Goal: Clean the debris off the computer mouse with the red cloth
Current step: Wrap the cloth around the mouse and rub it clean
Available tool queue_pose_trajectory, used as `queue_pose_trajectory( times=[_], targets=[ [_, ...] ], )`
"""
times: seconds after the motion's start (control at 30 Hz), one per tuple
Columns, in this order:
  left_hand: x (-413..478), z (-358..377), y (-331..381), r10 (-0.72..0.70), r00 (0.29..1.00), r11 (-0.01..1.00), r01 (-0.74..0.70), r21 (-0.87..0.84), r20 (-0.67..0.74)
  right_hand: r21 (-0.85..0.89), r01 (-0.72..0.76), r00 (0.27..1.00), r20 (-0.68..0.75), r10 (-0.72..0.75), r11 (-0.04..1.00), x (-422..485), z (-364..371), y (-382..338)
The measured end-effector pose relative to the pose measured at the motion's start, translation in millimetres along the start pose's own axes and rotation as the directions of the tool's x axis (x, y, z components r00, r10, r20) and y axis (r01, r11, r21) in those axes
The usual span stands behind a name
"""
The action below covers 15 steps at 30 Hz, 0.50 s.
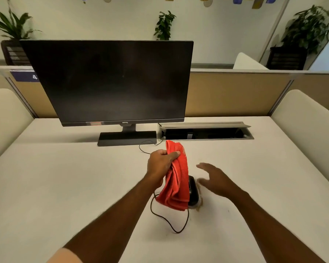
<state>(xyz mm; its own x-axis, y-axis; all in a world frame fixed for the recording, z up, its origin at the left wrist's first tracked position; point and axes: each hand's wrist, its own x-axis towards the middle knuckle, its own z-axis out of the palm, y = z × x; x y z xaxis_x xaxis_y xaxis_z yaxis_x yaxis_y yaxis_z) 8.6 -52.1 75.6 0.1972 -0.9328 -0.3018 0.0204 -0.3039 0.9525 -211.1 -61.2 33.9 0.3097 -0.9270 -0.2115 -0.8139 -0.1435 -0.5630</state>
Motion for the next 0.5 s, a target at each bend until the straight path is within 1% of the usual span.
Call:
queue_pose_trajectory(
  times=[0.03,0.07,0.1,0.13,0.17,0.23,0.33,0.4,0.5],
  targets=[
    [0,5,3,0.001,0.999,1.0,-0.001,-0.002,-0.047,0.119,-0.005,0.993,-0.115,0.019,0.993,-2,-7,-9],
    [-1,10,5,0.005,0.996,1.0,-0.004,0.01,-0.092,0.261,-0.005,0.983,-0.178,0.053,0.965,-5,-13,-20],
    [-1,17,7,0.012,0.992,1.0,-0.008,0.028,-0.127,0.389,0.0,0.981,-0.177,0.075,0.921,-7,-20,-31],
    [-2,24,9,0.022,0.989,0.999,-0.015,0.047,-0.148,0.474,0.002,0.989,-0.128,0.067,0.88,-9,-25,-43],
    [-3,31,11,0.034,0.987,0.998,-0.024,0.066,-0.156,0.515,-0.006,0.998,-0.054,0.039,0.857,-10,-29,-52],
    [-5,44,15,0.044,0.987,0.996,-0.031,0.083,-0.157,0.514,-0.042,0.998,0.068,0.008,0.857,-11,-34,-66],
    [-6,56,17,0.003,0.995,1.0,-0.002,0.017,-0.097,0.524,-0.076,0.995,0.098,0.029,0.848,-9,-38,-66],
    [-7,59,17,-0.043,0.999,0.997,0.042,-0.07,-0.004,0.525,-0.088,0.994,0.107,0.037,0.847,-8,-40,-55],
    [-7,57,12,-0.073,0.978,0.959,0.123,-0.256,0.196,0.526,-0.112,0.994,0.069,0.089,0.843,-2,-39,-35]
  ],
)
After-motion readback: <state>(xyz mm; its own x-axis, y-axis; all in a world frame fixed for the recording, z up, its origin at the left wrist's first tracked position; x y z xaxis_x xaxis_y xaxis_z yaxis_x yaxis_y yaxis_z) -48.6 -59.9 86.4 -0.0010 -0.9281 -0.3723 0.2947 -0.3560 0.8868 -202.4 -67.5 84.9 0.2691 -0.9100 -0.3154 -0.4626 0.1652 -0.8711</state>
